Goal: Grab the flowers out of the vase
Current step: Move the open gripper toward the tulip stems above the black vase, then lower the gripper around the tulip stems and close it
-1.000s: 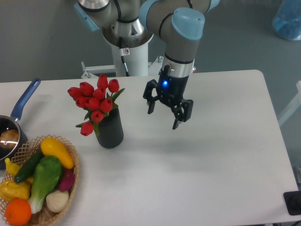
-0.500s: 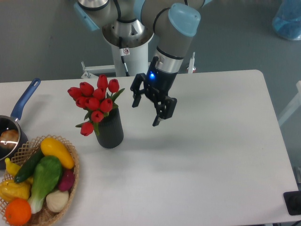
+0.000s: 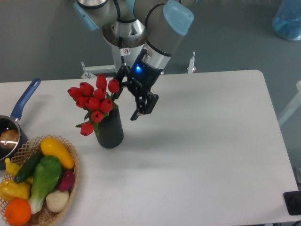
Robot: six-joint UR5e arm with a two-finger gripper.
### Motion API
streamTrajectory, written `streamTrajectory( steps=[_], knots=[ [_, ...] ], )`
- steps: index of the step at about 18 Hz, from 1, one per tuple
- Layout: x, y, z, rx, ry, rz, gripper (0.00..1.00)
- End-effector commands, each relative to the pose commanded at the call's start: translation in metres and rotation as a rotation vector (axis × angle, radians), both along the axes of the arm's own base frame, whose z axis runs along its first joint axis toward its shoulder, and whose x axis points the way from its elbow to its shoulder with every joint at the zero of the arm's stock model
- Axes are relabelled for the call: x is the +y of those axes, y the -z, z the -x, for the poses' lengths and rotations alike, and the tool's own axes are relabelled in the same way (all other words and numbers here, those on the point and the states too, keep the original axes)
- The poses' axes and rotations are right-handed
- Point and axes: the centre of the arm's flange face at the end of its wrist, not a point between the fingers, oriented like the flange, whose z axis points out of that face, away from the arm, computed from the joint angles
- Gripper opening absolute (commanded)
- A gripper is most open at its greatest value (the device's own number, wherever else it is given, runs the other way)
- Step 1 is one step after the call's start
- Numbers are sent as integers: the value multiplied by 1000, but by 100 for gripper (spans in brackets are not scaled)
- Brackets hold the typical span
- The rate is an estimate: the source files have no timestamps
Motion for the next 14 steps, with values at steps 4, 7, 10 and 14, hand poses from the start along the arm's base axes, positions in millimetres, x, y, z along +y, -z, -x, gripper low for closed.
streamTrajectory(
  steps=[4,7,10,14],
  knots=[
    [-1,6,-5,-24,1,-3,100],
    [2,11,-11,-80,7,-50,100],
    [4,11,-10,-99,5,-72,100],
    [4,10,-9,-98,4,-75,100]
  ],
)
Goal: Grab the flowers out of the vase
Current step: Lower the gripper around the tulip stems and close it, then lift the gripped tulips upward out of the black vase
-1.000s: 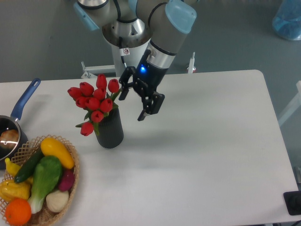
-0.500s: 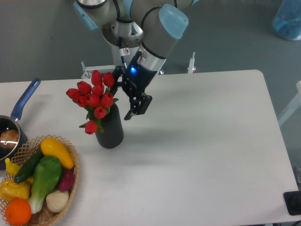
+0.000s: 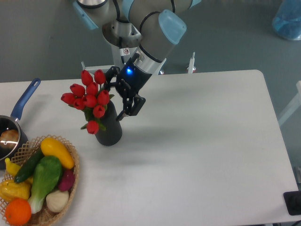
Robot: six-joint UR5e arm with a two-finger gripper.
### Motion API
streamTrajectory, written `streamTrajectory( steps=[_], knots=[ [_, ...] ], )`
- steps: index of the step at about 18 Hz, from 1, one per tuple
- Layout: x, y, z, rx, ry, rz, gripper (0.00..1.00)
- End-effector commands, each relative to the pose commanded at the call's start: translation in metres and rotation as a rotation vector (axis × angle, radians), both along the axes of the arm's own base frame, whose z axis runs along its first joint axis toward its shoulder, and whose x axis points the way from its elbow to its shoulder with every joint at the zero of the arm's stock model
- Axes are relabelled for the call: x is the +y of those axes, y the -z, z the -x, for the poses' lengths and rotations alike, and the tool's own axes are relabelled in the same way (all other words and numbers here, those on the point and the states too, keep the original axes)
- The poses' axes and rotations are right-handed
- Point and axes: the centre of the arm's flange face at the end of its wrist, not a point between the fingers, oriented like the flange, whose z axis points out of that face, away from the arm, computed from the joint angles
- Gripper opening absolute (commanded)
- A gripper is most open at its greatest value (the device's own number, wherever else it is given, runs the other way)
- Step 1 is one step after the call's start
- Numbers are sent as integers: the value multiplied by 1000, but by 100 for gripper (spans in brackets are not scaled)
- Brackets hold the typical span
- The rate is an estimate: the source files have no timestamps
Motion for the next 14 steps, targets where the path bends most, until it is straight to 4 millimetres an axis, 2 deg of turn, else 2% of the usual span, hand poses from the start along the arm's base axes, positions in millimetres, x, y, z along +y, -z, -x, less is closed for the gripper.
streamTrajectory(
  steps=[3,5,8,10,11,12,14],
  knots=[
    [-3,3,2,-10,-12,6,100],
    [-5,9,0,-19,-10,9,92],
    [-7,13,-1,-23,-9,15,63],
    [-9,15,-5,-26,-9,17,33],
    [-10,17,-7,-27,-7,21,14],
    [-11,18,-9,-29,-6,22,3],
    [-12,15,-11,-15,3,12,0]
  ],
)
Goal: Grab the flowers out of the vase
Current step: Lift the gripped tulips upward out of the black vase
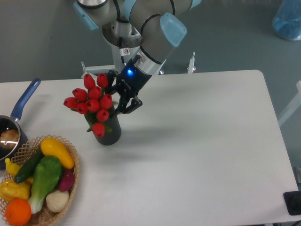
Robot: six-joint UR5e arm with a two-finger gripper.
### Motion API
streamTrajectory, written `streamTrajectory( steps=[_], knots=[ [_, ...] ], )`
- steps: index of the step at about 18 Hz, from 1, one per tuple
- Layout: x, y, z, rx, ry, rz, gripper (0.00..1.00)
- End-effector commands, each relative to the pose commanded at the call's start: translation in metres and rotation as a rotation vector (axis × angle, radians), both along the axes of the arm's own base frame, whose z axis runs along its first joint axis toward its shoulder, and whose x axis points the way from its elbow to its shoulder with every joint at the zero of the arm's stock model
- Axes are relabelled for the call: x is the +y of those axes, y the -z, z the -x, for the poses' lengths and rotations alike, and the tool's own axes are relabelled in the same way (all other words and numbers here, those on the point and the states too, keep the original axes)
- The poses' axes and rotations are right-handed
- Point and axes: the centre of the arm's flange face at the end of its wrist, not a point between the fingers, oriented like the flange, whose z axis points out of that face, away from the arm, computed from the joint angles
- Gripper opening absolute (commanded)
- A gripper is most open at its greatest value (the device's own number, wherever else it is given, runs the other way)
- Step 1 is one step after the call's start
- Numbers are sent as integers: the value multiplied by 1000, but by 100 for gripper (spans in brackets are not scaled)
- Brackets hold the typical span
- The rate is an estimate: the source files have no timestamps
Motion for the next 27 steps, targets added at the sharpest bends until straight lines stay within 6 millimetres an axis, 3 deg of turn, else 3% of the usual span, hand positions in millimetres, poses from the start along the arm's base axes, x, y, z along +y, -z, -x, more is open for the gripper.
streamTrajectory(
  steps=[11,27],
  knots=[
    [-3,-11,-2,4,-8,-26,0],
    [3,-104,32,-137,-200,-170,0]
  ],
)
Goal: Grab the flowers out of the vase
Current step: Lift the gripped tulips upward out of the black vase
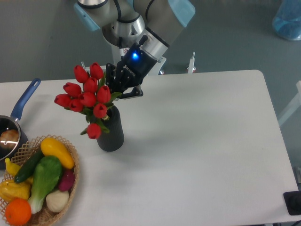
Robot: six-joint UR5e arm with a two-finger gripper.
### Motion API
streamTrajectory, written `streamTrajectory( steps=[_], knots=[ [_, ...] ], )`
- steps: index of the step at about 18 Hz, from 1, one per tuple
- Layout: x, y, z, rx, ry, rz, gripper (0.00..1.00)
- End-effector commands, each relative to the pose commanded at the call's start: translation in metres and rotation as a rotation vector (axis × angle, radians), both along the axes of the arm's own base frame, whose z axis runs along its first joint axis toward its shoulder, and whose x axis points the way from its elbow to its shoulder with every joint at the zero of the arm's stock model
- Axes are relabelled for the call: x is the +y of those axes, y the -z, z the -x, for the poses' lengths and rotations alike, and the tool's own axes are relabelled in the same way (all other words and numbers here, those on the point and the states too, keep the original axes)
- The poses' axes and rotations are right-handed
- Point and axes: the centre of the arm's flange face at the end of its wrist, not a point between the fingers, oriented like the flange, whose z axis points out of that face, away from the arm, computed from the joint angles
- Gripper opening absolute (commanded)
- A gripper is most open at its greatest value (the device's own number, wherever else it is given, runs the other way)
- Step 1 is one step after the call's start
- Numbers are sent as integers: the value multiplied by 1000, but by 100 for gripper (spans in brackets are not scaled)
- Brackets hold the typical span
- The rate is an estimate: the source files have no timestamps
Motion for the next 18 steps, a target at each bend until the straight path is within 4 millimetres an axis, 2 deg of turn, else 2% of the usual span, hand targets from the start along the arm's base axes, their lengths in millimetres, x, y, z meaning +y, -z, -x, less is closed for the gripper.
streamTrajectory(
  steps=[10,14,18],
  knots=[
    [-8,-48,26,-128,-82,-67,0],
    [-6,-72,36,-165,-120,-79,0],
    [-9,-78,43,-148,-139,-76,0]
  ],
)
